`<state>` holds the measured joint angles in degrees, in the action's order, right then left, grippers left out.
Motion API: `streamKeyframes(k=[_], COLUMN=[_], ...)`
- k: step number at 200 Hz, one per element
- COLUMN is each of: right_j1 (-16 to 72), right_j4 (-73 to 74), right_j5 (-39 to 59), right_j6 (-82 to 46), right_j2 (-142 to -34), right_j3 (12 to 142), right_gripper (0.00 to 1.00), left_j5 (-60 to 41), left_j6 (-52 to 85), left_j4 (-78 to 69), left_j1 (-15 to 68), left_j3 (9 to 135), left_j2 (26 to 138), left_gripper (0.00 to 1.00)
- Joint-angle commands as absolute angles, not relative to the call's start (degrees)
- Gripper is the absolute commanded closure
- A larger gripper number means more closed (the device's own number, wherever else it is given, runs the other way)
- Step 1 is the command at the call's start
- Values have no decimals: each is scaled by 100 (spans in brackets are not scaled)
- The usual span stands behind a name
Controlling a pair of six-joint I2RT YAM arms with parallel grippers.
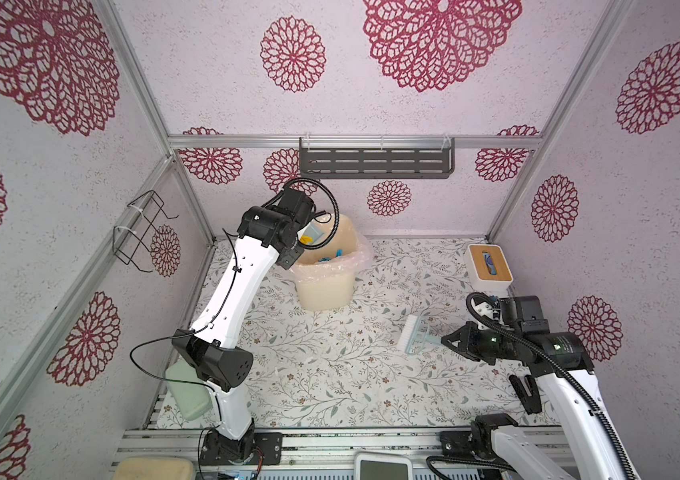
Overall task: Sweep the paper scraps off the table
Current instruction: 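Tip the teal dustpan over the bin with the left gripper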
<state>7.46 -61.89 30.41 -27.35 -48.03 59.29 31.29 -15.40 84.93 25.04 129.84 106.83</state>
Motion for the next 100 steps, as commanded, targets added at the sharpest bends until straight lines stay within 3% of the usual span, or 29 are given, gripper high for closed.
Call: streamKeyframes(k=[1, 100], right_j1=[695, 659], right_j4=[-6249, -6171], right_j5=[3204, 3338], right_j6=[-2593, -2619], right_j2=[-4733, -4746], right_j3=[5854, 5801], right_gripper=[100, 100], left_j5=[3754, 5150], left_j6=[-2153, -4182], left_j4=[8123, 6882], left_j1=[2605, 3019], left_j3=[12991, 12480], left_j2=[10776, 10656], left_gripper=[100, 100])
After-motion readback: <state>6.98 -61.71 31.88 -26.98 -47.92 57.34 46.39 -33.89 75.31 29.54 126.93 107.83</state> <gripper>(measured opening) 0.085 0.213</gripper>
